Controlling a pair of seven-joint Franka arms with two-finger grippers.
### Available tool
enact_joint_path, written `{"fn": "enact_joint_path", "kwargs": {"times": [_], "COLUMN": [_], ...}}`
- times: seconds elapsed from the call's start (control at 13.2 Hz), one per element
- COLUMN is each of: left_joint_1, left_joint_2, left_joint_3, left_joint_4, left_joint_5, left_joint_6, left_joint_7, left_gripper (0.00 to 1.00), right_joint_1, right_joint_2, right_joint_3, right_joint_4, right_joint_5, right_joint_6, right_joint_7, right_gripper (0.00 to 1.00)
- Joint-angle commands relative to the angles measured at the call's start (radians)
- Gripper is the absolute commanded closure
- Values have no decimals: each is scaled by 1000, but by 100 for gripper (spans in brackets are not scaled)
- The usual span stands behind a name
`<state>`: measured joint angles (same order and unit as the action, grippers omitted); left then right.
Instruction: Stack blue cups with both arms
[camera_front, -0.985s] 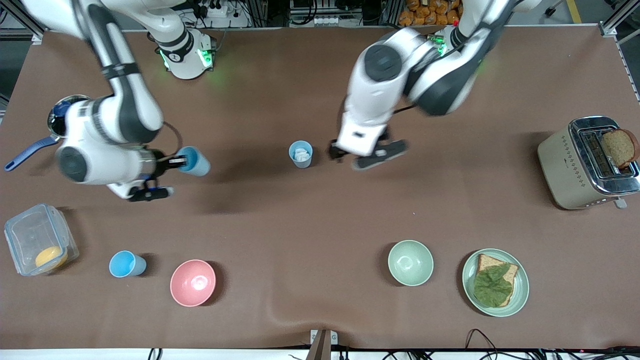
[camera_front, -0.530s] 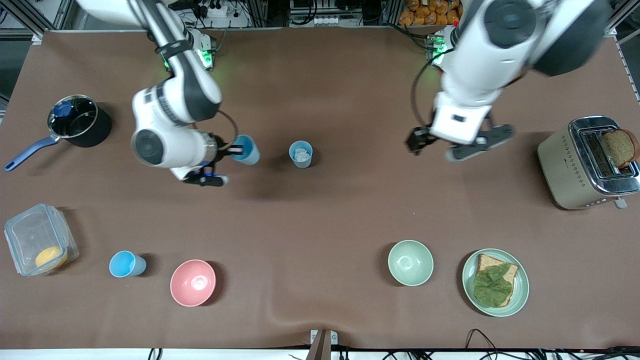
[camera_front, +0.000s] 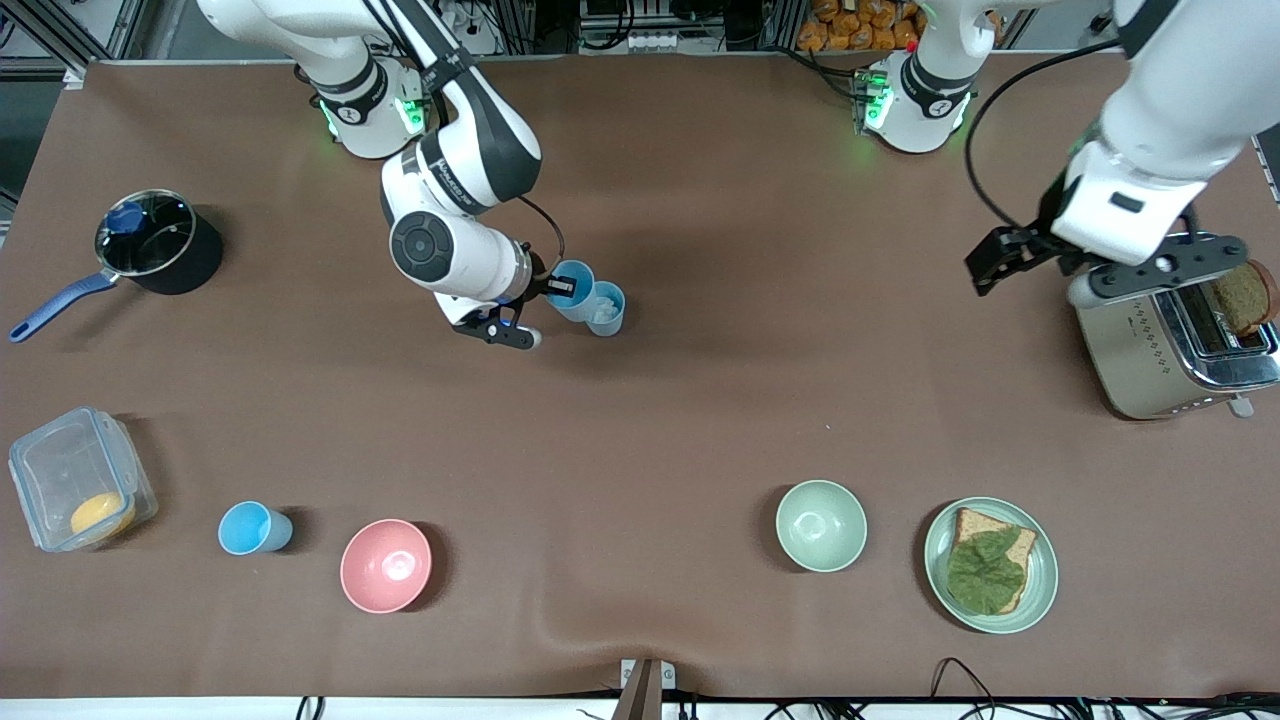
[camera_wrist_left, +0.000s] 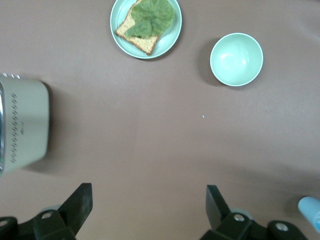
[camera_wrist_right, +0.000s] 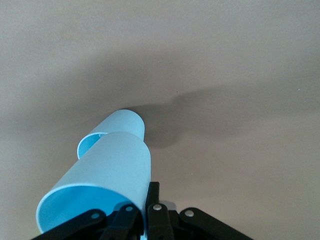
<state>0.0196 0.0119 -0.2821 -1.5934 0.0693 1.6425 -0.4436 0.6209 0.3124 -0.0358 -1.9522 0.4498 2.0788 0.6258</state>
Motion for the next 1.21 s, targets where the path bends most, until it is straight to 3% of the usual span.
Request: {"fn": "enact_joint_path", "kwargs": {"times": [0.0, 0.53, 0.91, 1.14], "left_joint_1": [14, 19, 17, 11], "left_joint_2": [-66, -118, -138, -141], "left_joint_3": [43, 112, 136, 172], "left_joint_4": [-30, -46, -68, -69], "left_joint_5": [-20, -43, -45, -106], "left_joint_6": [-15, -107, -110, -109], "left_joint_7": [113, 259, 261, 258], "left_gripper": [0, 0, 0, 0], "right_joint_1": [19, 63, 80, 82], "right_joint_2": [1, 33, 47, 50], "right_joint_3": [-7, -9, -9, -9], "right_joint_4": [10, 10, 15, 15], "right_joint_5": [26, 26, 24, 23], "right_joint_6": [0, 43, 66, 67], "right_joint_7": [44, 69, 94, 92], "right_gripper": [100, 100, 100, 100]}}
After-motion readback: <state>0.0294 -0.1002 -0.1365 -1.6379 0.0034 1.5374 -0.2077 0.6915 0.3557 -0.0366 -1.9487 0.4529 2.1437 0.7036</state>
